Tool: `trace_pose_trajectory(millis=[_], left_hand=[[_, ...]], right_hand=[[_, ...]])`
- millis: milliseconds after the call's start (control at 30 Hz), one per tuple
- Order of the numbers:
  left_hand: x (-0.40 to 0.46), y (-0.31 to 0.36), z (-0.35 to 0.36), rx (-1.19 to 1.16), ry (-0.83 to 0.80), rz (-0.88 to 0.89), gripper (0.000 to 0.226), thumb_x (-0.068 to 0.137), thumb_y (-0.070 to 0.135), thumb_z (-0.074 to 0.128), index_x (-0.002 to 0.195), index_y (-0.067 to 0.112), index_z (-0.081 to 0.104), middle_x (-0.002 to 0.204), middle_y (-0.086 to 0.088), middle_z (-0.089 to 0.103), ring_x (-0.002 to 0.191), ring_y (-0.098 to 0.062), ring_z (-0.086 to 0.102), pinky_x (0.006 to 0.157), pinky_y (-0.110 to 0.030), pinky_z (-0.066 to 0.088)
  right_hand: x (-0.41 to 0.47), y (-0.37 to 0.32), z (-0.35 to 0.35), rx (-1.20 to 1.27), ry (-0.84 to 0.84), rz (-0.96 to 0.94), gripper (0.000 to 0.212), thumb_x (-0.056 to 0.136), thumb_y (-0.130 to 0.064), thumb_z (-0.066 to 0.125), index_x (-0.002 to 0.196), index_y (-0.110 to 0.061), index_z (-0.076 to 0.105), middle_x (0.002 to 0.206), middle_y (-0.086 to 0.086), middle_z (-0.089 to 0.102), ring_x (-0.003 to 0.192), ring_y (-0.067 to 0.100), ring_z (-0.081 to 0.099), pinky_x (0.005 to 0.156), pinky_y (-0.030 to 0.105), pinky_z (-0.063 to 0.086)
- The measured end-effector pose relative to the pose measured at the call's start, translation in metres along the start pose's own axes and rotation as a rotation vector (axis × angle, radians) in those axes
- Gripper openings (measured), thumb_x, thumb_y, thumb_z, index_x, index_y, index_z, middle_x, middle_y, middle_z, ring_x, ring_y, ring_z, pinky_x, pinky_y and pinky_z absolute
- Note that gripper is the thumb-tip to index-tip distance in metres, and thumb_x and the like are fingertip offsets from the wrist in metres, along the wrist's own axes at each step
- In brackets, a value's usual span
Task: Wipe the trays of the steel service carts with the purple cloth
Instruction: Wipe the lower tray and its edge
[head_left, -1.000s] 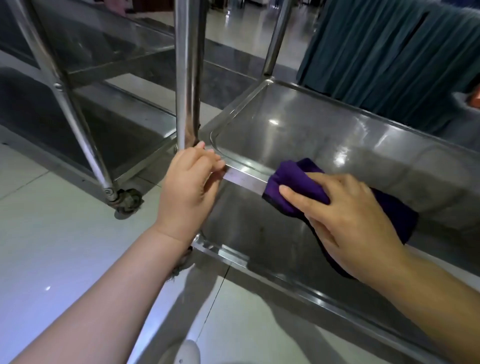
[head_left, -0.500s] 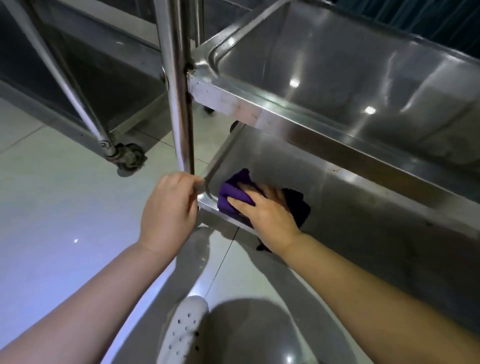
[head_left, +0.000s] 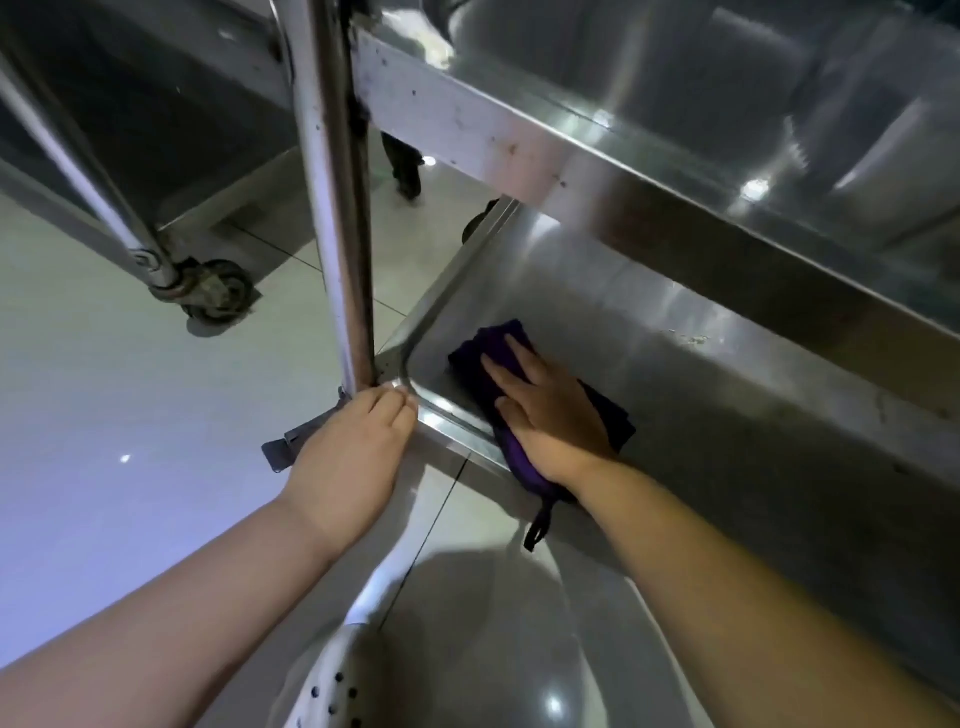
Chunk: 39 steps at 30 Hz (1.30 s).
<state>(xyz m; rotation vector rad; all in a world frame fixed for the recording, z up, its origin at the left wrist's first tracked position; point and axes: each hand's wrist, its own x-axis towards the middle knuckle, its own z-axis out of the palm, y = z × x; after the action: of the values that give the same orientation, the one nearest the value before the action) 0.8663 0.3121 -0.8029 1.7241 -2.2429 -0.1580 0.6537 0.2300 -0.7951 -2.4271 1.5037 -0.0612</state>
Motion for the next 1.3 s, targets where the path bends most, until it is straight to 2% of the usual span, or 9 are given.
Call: trace_pose_trajectory(millis=[67, 267, 433, 633, 733, 867, 967, 1100, 1300], left_hand=[[0.001, 0.000, 0.003, 0.043, -0.021, 0.016, 0.054, 0.073, 0.003, 0.023, 0.108, -0.003, 0.064, 0.102, -0.015, 0.063, 0.092, -0.031, 0.063, 0.073, -0.036, 0.057], [-0.003, 0.008, 0.006, 0.107, -0.017, 0.045, 0.057, 0.075, 0.006, 0.024, 0.113, -0.007, 0.064, 0.108, -0.019, 0.065, 0.102, -0.034, 0.063, 0.081, -0.039, 0.055], [-0.007, 0.009, 0.006, 0.076, -0.053, 0.038, 0.057, 0.074, 0.003, 0.025, 0.116, -0.006, 0.063, 0.113, -0.018, 0.064, 0.106, -0.034, 0.062, 0.082, -0.040, 0.054], [-0.007, 0.003, 0.007, 0.109, -0.017, 0.069, 0.056, 0.074, 0.003, 0.027, 0.116, -0.005, 0.064, 0.108, -0.016, 0.066, 0.104, -0.032, 0.061, 0.082, -0.036, 0.054], [-0.006, 0.001, 0.009, 0.146, 0.031, 0.092, 0.056, 0.074, 0.001, 0.027, 0.114, -0.006, 0.064, 0.105, -0.017, 0.066, 0.101, -0.032, 0.062, 0.090, -0.033, 0.048], [-0.008, -0.003, 0.009, 0.166, 0.043, 0.085, 0.057, 0.077, 0.001, 0.023, 0.117, -0.007, 0.062, 0.108, -0.018, 0.065, 0.104, -0.033, 0.062, 0.088, -0.037, 0.051], [-0.009, -0.002, 0.009, 0.171, 0.025, 0.083, 0.059, 0.074, 0.001, 0.024, 0.118, -0.006, 0.062, 0.110, -0.017, 0.065, 0.106, -0.033, 0.062, 0.083, -0.040, 0.054], [-0.010, -0.001, 0.009, 0.201, 0.032, 0.089, 0.059, 0.072, 0.002, 0.026, 0.117, -0.005, 0.063, 0.112, -0.018, 0.065, 0.105, -0.033, 0.063, 0.075, -0.039, 0.054], [-0.010, 0.008, 0.006, 0.209, 0.034, 0.072, 0.059, 0.070, 0.002, 0.028, 0.117, -0.003, 0.063, 0.111, -0.017, 0.065, 0.101, -0.034, 0.064, 0.069, -0.040, 0.055]], right_hand=[[-0.013, 0.036, -0.001, -0.029, 0.057, 0.089, 0.047, 0.103, -0.030, 0.037, 0.149, -0.031, 0.031, 0.161, 0.000, 0.016, 0.144, 0.027, 0.021, 0.117, 0.039, 0.022], [-0.075, 0.142, -0.029, -0.085, 0.176, 0.509, 0.047, 0.103, -0.021, 0.037, 0.150, -0.018, 0.032, 0.160, 0.012, 0.015, 0.145, 0.032, 0.018, 0.117, 0.038, 0.019], [-0.058, 0.123, -0.025, -0.076, 0.179, 0.719, 0.050, 0.102, -0.027, 0.034, 0.152, -0.028, 0.025, 0.161, 0.009, 0.013, 0.146, 0.030, 0.012, 0.116, 0.043, 0.017], [0.012, 0.005, 0.004, -0.110, 0.112, 0.287, 0.050, 0.103, -0.032, 0.031, 0.152, -0.034, 0.021, 0.162, -0.002, 0.009, 0.147, 0.026, 0.004, 0.116, 0.044, 0.012], [0.047, -0.053, 0.019, -0.119, 0.052, 0.056, 0.052, 0.102, -0.032, 0.034, 0.151, -0.037, 0.019, 0.162, -0.003, 0.008, 0.147, 0.026, 0.006, 0.116, 0.045, 0.011], [0.070, -0.049, 0.018, -0.089, 0.041, -0.100, 0.051, 0.102, -0.031, 0.035, 0.151, -0.038, 0.022, 0.161, -0.003, 0.013, 0.146, 0.025, 0.011, 0.114, 0.045, 0.016], [0.083, -0.006, 0.004, -0.138, 0.082, -0.037, 0.049, 0.102, -0.028, 0.034, 0.150, -0.030, 0.028, 0.159, 0.005, 0.022, 0.138, 0.031, 0.028, 0.111, 0.045, 0.029], [0.078, 0.058, -0.014, -0.103, 0.130, 0.187, 0.047, 0.104, -0.029, 0.030, 0.151, -0.025, 0.028, 0.159, 0.007, 0.020, 0.144, 0.030, 0.020, 0.117, 0.041, 0.020], [0.021, 0.141, -0.033, -0.075, 0.233, 0.458, 0.047, 0.103, -0.029, 0.033, 0.149, -0.026, 0.034, 0.155, 0.011, 0.028, 0.141, 0.032, 0.025, 0.115, 0.042, 0.022]])
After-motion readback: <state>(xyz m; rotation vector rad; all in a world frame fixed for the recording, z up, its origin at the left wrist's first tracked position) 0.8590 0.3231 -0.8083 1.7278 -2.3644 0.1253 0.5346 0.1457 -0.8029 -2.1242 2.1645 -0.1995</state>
